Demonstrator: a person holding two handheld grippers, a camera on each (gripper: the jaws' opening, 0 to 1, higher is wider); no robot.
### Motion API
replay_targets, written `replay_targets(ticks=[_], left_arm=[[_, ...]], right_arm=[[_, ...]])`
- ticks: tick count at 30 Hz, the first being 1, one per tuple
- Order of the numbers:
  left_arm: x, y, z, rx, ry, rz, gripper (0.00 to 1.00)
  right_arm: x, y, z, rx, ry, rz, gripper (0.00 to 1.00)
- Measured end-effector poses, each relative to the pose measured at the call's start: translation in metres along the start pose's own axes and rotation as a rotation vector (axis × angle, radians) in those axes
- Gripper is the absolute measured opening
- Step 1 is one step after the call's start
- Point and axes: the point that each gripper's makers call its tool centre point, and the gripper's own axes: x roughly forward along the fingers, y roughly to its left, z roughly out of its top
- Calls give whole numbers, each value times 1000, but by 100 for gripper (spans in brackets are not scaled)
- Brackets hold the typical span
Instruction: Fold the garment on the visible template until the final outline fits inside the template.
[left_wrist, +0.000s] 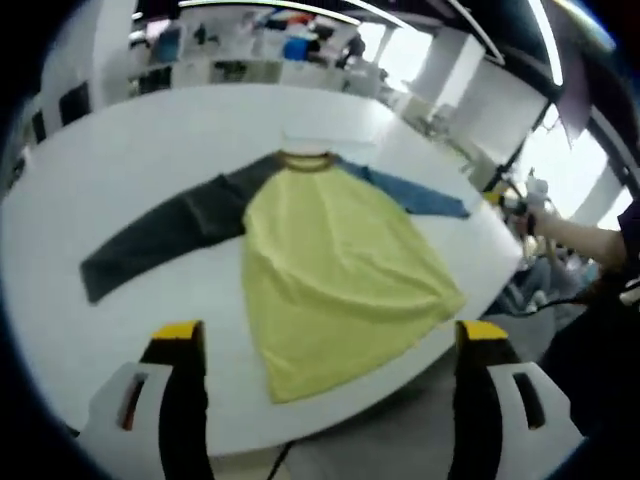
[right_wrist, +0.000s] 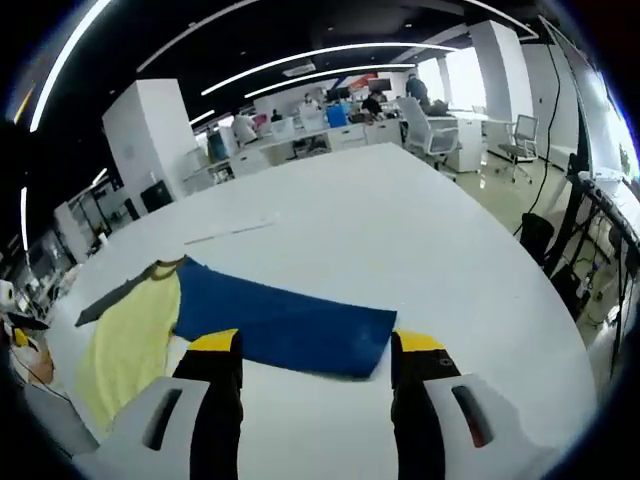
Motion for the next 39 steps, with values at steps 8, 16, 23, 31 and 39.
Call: replay_targets(ticks=[8,16,23,31,39], left_arm=[[-7,5,18,49,-29,19,100],[-8,14,18,71,-15,45,100],[-4,17,13,65,9,56,100],[0,17,13,64,15,59,100],[4,17,6,73,40,71,100]], right_arm=[[18,-19,-6,-44,56,-36,39],[39,-31,-14,-81,114,-82,31],[60,-45,-17,-145,175,-109,29],[71,-47,-23,-199,224,-118,24],[78,-49,-27,-251,246,-110,19]])
